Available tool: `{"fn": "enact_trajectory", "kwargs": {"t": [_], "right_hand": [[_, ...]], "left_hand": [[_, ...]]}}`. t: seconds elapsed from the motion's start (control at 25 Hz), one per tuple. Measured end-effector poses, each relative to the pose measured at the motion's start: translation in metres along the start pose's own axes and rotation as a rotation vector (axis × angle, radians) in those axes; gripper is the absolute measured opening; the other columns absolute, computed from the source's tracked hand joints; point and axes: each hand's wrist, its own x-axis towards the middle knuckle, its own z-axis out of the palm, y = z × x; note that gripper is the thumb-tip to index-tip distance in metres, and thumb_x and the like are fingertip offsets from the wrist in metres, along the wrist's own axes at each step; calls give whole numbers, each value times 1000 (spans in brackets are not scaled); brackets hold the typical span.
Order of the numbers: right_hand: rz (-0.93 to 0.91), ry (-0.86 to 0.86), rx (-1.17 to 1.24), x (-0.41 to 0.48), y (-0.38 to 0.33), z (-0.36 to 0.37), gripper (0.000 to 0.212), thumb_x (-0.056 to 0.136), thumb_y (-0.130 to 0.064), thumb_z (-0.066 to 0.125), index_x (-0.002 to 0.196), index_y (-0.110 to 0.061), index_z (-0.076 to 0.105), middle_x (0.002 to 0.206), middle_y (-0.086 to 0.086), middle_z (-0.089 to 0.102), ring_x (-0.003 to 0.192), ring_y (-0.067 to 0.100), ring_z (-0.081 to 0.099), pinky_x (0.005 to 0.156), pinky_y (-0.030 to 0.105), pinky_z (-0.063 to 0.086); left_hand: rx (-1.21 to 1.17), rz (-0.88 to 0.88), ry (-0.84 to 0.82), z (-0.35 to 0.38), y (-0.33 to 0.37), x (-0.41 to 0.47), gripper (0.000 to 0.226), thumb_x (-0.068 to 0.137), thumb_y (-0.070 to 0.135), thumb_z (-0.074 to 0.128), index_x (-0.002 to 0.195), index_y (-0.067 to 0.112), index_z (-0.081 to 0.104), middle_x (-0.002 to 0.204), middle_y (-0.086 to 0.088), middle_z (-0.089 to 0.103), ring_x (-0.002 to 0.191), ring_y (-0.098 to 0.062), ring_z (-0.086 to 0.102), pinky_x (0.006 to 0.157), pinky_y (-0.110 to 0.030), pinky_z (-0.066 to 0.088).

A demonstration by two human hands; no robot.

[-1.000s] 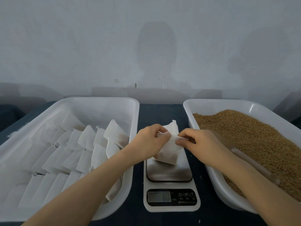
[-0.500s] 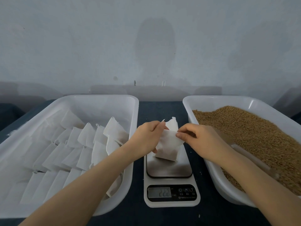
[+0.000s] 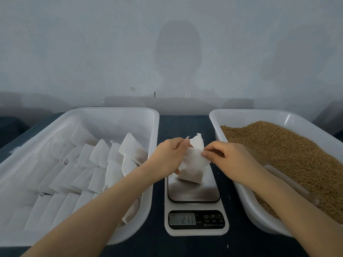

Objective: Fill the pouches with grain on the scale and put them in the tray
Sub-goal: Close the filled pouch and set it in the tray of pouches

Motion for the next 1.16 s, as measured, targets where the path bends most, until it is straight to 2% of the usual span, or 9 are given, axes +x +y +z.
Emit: {"fn": "enact_trajectory", "kwargs": {"t": [0.2, 0.36, 0.52, 0.64, 0.76, 0.88, 0.96, 1.08, 1.16], "right_hand": [[4, -5, -9, 0, 0, 0, 14, 90, -42, 56, 91, -31, 65, 71, -8, 65, 70, -2, 56, 59, 6, 41], [13, -16, -24, -1, -1, 0, 15, 89, -44, 56, 92, -32, 65, 72, -8, 65, 70, -1, 57, 58, 6, 42], [28, -58, -61, -2, -2, -2, 10, 87, -41, 63, 90, -32, 65, 70, -11, 63, 69, -8, 54, 59, 2, 38], [14, -53, -84, -4, -5, -4, 6, 88, -32, 64, 86, -27, 66, 59, -13, 56, 59, -13, 51, 56, 1, 35], [10, -36, -23, -5, -7, -5, 12, 90, -26, 62, 78, -27, 63, 56, -22, 56, 54, -8, 50, 56, 4, 37], [-20, -4, 23, -4, -9, -4, 11, 90, -25, 61, 79, -28, 62, 60, -26, 56, 59, -8, 52, 59, 4, 37], [-43, 5, 46, -4, -9, -4, 9, 90, -24, 61, 82, -27, 63, 61, -21, 58, 61, -6, 53, 59, 6, 38], [-62, 29, 99, -4, -10, -5, 12, 89, -23, 61, 83, -32, 63, 68, -9, 62, 65, 2, 55, 56, 13, 40], [-63, 96, 157, -2, -10, -6, 13, 89, -21, 61, 86, -33, 64, 74, -10, 65, 69, 2, 59, 63, 18, 44]], "left_hand": [[17, 5, 3, 0, 0, 0, 35, 103, 39, 29, 104, 23, 61, 94, 6, 58, 65, -14, 58, 51, -17, 48], [9, 1, -6, 1, -1, 1, 36, 103, 40, 29, 106, 23, 61, 96, 4, 58, 70, -16, 60, 52, -19, 49], [-17, -5, -18, 0, -1, 1, 38, 102, 43, 31, 106, 21, 62, 91, 6, 57, 64, -13, 57, 49, -17, 46], [43, 12, -80, 1, -2, 1, 31, 95, 48, 46, 107, 22, 58, 87, 9, 54, 67, -10, 55, 47, -17, 44], [189, 23, -146, 3, -2, 1, 38, 81, 42, 71, 113, 27, 56, 83, 14, 51, 70, -5, 52, 50, -15, 38], [215, 87, -127, 4, -3, 0, 20, 78, 35, 77, 81, 29, 58, 62, 16, 51, 56, 2, 51, 46, -8, 34], [175, 106, -119, 3, -2, -2, 27, 78, 35, 76, 65, 30, 53, 51, 17, 51, 47, 6, 48, 44, -5, 33], [148, 127, -68, 2, -1, -3, 23, 80, 37, 74, 68, 25, 59, 58, 12, 53, 49, 2, 49, 45, -9, 37], [64, 113, -42, 0, 1, -4, 18, 81, 33, 73, 73, 24, 60, 64, 11, 55, 50, -2, 53, 45, -16, 45]]}}
